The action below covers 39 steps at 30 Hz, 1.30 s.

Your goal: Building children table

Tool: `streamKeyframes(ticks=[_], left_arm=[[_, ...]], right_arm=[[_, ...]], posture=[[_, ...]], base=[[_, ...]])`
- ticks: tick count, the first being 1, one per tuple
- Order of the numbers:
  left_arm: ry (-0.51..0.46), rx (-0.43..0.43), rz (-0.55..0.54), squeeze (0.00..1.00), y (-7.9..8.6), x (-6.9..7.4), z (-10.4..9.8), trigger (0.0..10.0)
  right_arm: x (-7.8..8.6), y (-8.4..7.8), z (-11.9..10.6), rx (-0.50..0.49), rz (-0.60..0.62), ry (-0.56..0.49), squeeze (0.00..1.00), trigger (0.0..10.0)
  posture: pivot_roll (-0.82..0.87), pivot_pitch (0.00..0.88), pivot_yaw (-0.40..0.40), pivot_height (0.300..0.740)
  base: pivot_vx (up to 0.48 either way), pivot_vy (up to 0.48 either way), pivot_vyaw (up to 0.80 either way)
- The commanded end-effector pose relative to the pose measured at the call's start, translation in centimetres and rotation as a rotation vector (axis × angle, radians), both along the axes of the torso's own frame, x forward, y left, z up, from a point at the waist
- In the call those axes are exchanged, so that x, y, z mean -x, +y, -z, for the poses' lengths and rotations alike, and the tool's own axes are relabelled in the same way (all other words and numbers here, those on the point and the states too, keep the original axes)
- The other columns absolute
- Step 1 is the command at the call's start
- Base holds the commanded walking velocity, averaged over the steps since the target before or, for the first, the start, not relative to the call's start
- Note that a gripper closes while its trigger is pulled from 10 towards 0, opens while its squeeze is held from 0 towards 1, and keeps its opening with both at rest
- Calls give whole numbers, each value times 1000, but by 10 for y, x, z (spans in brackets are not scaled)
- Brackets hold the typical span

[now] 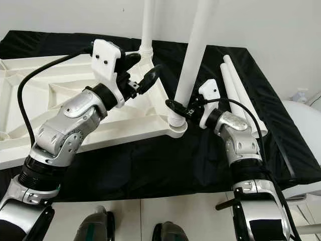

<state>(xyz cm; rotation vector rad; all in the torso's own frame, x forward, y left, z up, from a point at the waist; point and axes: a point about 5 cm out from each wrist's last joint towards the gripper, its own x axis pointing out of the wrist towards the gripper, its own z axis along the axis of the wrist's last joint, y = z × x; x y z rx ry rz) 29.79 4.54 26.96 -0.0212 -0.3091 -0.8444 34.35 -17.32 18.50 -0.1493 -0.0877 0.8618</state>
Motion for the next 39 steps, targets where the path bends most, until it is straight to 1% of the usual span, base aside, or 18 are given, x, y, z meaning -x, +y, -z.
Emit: streamKeyframes(ticks=[1,3,4,5,6,10,12,16,18,21,24,25,34,35,36,37,38,39], left_arm=[[-92,-149,539,1000,-18,28,0,10000],[-108,-145,556,1000,-24,30,-5,10000],[-109,-137,586,86,-27,33,-8,10000],[-109,-137,586,86,-27,33,-8,10000],[-110,-131,609,0,-29,35,-10,10000],[-99,-124,655,0,-33,38,-13,10000],[-86,-132,716,0,-38,43,-13,10000],[-79,-126,749,0,-42,44,-14,10000],[-78,-128,752,0,-43,43,-14,10000],[-81,-141,746,0,-48,40,-14,10000],[-81,-142,745,0,-49,40,-14,10000],[-79,-152,740,0,-52,37,-15,10000],[-80,-182,726,0,-55,30,-19,10000],[-77,-182,732,0,-55,30,-19,6980],[-77,-182,732,0,-55,30,-19,6980],[-73,-181,738,0,-55,30,-20,4745],[-70,-181,747,0,-55,30,-20,745],[-69,-181,759,0,-55,30,-21,0]], right_arm=[[0,-1,4,21,-10,14,0,10000],[-1,2,4,27,-35,16,0,10000],[-1,3,4,30,-44,17,0,10000],[-1,3,4,30,-44,17,0,10000],[-1,4,4,33,-54,17,0,10000],[-2,6,4,39,-71,16,0,10000],[-1,10,5,46,-97,13,0,10000],[0,14,5,55,-125,12,0,10000],[0,15,5,56,-133,12,0,10000],[4,20,7,71,-188,21,0,10000],[4,21,8,75,-200,23,0,10000],[5,22,9,87,-222,29,0,10000],[6,22,9,106,-232,26,0,10000],[6,22,10,108,-232,26,0,10000],[6,22,10,108,-232,26,0,10000],[6,21,10,110,-231,25,0,10000],[7,21,10,110,-232,25,0,10000],[7,20,10,112,-231,26,0,10000]], posture=[[74,45,-101,740],[75,42,-101,740],[75,42,-100,740],[75,42,-100,740],[75,39,-99,740],[75,38,-97,740],[72,32,-92,740],[71,29,-91,740],[72,32,-89,740],[75,39,-90,740],[75,39,-89,740],[79,42,-89,740],[80,51,-84,740],[82,51,-80,740],[82,51,-80,740],[84,53,-79,740],[86,53,-79,740],[87,54,-78,740]], base=[[0,0,0],[0,0,0],[0,0,0],[0,0,0],[0,0,0],[0,0,0],[0,0,0],[0,0,0],[0,0,0],[0,0,0],[0,0,0],[0,0,0],[0,0,0],[0,0,0],[0,0,0],[0,0,0],[0,0,0],[0,0,0]])
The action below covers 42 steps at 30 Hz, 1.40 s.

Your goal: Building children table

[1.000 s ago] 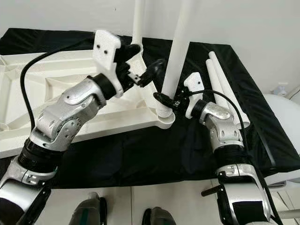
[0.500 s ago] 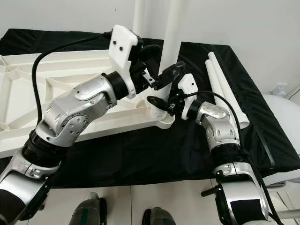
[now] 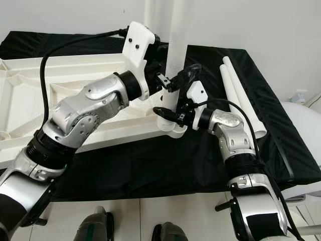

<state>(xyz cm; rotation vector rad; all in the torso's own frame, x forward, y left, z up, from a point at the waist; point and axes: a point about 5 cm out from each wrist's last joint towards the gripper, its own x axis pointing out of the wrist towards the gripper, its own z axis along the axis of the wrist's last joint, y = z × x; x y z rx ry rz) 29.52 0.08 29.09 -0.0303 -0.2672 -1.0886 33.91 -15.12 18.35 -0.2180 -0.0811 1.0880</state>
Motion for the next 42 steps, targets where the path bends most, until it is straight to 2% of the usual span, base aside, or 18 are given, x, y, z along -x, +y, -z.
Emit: streamKeyframes(ticks=[1,18,19,20,21,26,27,28,29,36,37,38,39,41,42], left_arm=[[-97,-120,522,0,-10,28,1,0],[-89,-114,578,0,-12,31,0,0],[-93,-116,568,0,-12,31,0,4863],[-93,-116,568,0,-12,31,0,4863],[-98,-124,554,0,-13,30,1,10000],[-101,-134,545,0,-13,30,2,10000],[-105,-139,542,0,-13,30,2,10000],[-105,-139,542,0,-13,30,2,10000],[-114,-144,531,0,-12,29,2,10000],[-130,-102,447,0,-14,22,-3,10000],[-134,-92,433,0,-15,21,-5,10000],[-134,-92,433,0,-15,21,-5,10000],[-136,-77,410,0,-15,18,-7,10000],[-134,-72,402,0,-15,17,-7,10000],[-140,-54,358,0,-14,13,-9,10000]], right_arm=[[2,-2,9,39,-6,31,0,10000],[1,-6,6,49,0,21,0,10000],[1,-6,6,47,5,20,0,10000],[1,-6,6,47,5,20,0,10000],[0,-7,6,44,10,21,0,10000],[-1,-7,7,30,22,36,0,10000],[-1,-8,6,21,23,40,859,10000],[-1,-8,6,21,23,40,859,10000],[-1,-9,6,3,21,63,1000,10000],[-3,-10,2,-50,89,36,1000,10000],[-4,-9,2,-59,106,26,702,10000],[-4,-9,2,-59,106,26,702,10000],[-4,-8,0,-78,130,7,0,10000],[-4,-7,-1,-86,140,0,0,10000],[-5,-5,-3,-114,172,-16,0,10000]], posture=[[87,54,-78,740],[81,52,-74,740],[80,50,-74,740],[80,50,-74,740],[81,48,-74,740],[78,39,-74,740],[78,38,-73,740],[78,38,-73,740],[76,36,-72,740],[73,22,-73,740],[73,22,-73,740],[73,22,-73,740],[70,20,-73,740],[70,20,-73,740],[68,19,-72,740]], base=[[0,0,0],[0,0,0],[0,0,0],[0,0,0],[0,0,0],[0,0,0],[0,0,0],[0,0,0],[0,0,0],[0,0,0],[0,0,0],[0,0,0],[0,0,0],[0,0,0],[0,0,0]])
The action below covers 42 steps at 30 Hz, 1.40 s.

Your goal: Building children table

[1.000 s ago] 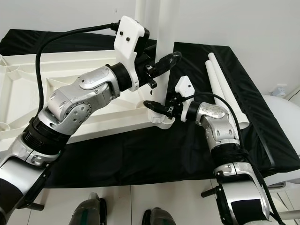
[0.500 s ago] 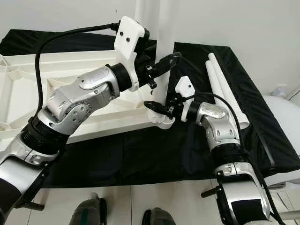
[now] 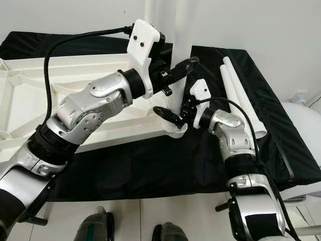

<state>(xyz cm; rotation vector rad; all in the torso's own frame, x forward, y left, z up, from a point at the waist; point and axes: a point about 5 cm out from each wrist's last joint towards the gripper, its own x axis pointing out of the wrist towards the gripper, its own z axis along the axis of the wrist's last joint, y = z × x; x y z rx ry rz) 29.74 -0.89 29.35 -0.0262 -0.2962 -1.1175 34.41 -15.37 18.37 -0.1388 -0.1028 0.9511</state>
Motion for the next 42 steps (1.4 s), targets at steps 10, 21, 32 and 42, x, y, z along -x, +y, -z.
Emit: streamKeyframes(ticks=[10,21,32,42], left_arm=[[-91,40,177,0,7,-5,-18,10000],[-86,81,115,0,16,-10,-19,10000],[-75,102,107,0,17,-7,-16,10000],[-71,98,100,0,18,-7,-13,10000]], right_arm=[[8,14,-1,-79,145,-96,0,10000],[16,40,-12,-104,314,-230,0,10000],[13,51,-29,-140,500,-241,0,10000],[13,52,-38,-140,579,-220,0,10000]], posture=[[62,31,-70,740],[62,58,-74,740],[64,79,-74,740],[61,83,-71,740]], base=[[0,0,0],[0,0,0],[0,0,0],[0,0,0]])
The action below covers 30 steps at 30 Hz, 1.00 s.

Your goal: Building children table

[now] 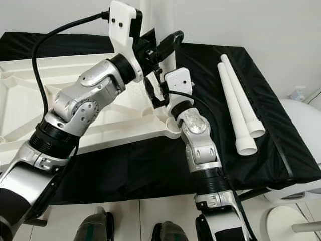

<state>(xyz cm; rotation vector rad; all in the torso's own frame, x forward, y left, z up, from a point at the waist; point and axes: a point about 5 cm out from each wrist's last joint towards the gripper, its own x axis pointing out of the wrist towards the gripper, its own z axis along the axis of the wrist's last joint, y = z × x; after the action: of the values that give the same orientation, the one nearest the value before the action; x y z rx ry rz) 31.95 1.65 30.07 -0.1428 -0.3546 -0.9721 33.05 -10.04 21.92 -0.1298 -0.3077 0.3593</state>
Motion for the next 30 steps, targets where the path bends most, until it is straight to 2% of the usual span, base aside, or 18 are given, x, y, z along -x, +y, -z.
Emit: streamKeyframes(ticks=[1,3,4,5,6,8,9,12,13,14,15,16,17,30], left_arm=[[-102,-48,216,0,-7,15,-5,10000],[-104,-50,215,0,-7,15,-5,10000],[-105,-48,216,0,-7,15,-5,10000],[-105,-48,216,0,-7,15,-5,10000],[-109,-49,217,0,-7,15,-6,10000],[-112,-49,218,0,-7,15,-6,10000],[-113,-49,219,0,-7,15,-6,10000],[-118,-48,221,0,-8,15,-8,10000],[-118,-48,221,0,-8,15,-8,10000],[-121,-48,223,0,-8,16,-8,10000],[-121,-48,223,0,-8,16,-8,10000],[-124,-49,225,0,-9,16,-9,10000],[-125,-48,227,0,-9,16,-9,10000],[-136,-52,228,0,-8,16,-11,10000]], right_arm=[[0,-2,-4,6,27,2,0,10000],[0,-3,-5,10,37,7,0,10000],[0,-5,-8,18,56,25,0,7451],[0,-5,-8,18,56,25,0,7451],[0,-6,-8,17,61,35,0,6510],[0,-6,-9,19,67,44,0,6706],[0,-6,-9,19,70,50,0,4941],[1,-6,-9,38,62,65,0,4784],[1,-6,-9,38,62,65,0,4784],[1,-5,-8,44,59,78,0,6784],[1,-5,-8,44,59,78,0,6784],[2,-5,-7,51,59,88,0,7490],[2,-4,-6,52,57,95,0,10000],[3,-2,1,68,54,161,0,10000]], posture=[[60,83,-72,740],[58,83,-71,740],[56,82,-71,740],[56,82,-71,740],[56,82,-72,740],[55,82,-71,740],[54,81,-71,740],[53,79,-72,740],[53,79,-72,740],[52,77,-72,740],[52,77,-72,740],[52,77,-72,740],[53,78,-71,740],[55,77,-71,740]], base=[[0,0,0],[0,0,0],[0,0,0],[0,0,0],[0,0,0],[0,0,0],[0,0,0],[0,0,0],[0,0,0],[0,0,0],[0,0,0],[0,0,0],[0,0,0],[0,0,0]])
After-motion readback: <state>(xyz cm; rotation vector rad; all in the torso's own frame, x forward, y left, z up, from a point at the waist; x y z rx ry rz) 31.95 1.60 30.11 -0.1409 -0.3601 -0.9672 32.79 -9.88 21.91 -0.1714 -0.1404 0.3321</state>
